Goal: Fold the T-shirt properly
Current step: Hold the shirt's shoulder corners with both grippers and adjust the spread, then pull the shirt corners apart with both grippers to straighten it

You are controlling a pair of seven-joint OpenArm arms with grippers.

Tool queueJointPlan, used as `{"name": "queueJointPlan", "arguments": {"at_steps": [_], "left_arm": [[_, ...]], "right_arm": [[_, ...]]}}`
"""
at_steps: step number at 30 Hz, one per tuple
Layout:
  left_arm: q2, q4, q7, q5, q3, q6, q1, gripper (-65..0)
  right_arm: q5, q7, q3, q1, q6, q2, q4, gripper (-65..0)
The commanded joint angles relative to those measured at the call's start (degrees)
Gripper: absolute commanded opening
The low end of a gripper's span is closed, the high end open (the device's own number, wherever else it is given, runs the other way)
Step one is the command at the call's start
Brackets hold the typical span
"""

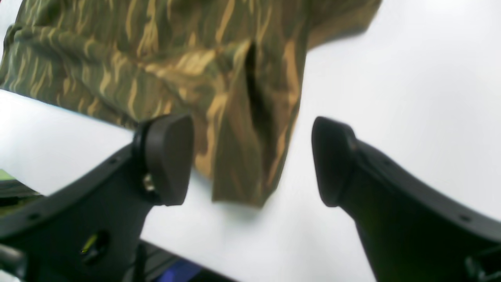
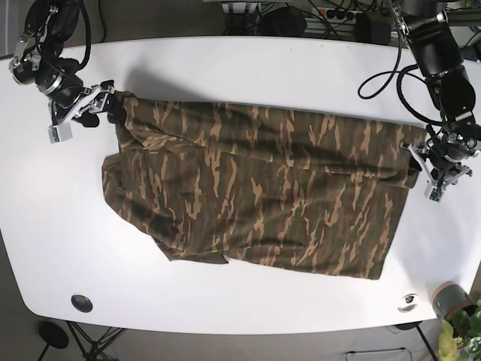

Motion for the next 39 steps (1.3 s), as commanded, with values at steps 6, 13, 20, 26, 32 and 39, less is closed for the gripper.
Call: {"name": "queueJointPlan", "arguments": {"at_steps": [6, 13, 20, 26, 32, 39], "left_arm": [[1.81, 0.61, -5.15, 0.0, -0.28, 0.1, 2.31, -35.7], [2.25, -4.93, -5.77, 0.0, -0.28, 0.1, 2.4, -35.8], [2.08, -8.62, -10.43, 0.0, -0.28, 0.1, 2.31, -35.8], [2.08, -8.71, -10.51, 0.0, -0.28, 0.1, 2.31, -35.8], [2.08, -8.71, -10.51, 0.0, -0.28, 0.1, 2.57, -35.8], [1.11, -8.97, -10.43, 0.0, -0.28, 0.1, 2.66, -35.8]], "right_arm": [[-0.47, 0.64, -0.05, -2.07, 0.33, -2.01, 0.88, -21.2], [-8.74, 0.73, -0.05, -1.37, 0.77, -4.83, 0.88, -21.2], [-12.61, 0.46, -0.14, -1.11, 0.85, -5.62, 0.8, -33.6], [-13.13, 0.38, -0.14, -1.28, 0.85, -2.72, 0.71, -54.4], [-12.69, 0.38, -0.22, -1.2, 2.35, 2.65, -1.75, -59.6], [-12.61, 0.38, -0.05, -1.11, 6.13, 7.31, -1.75, -59.5]]}}
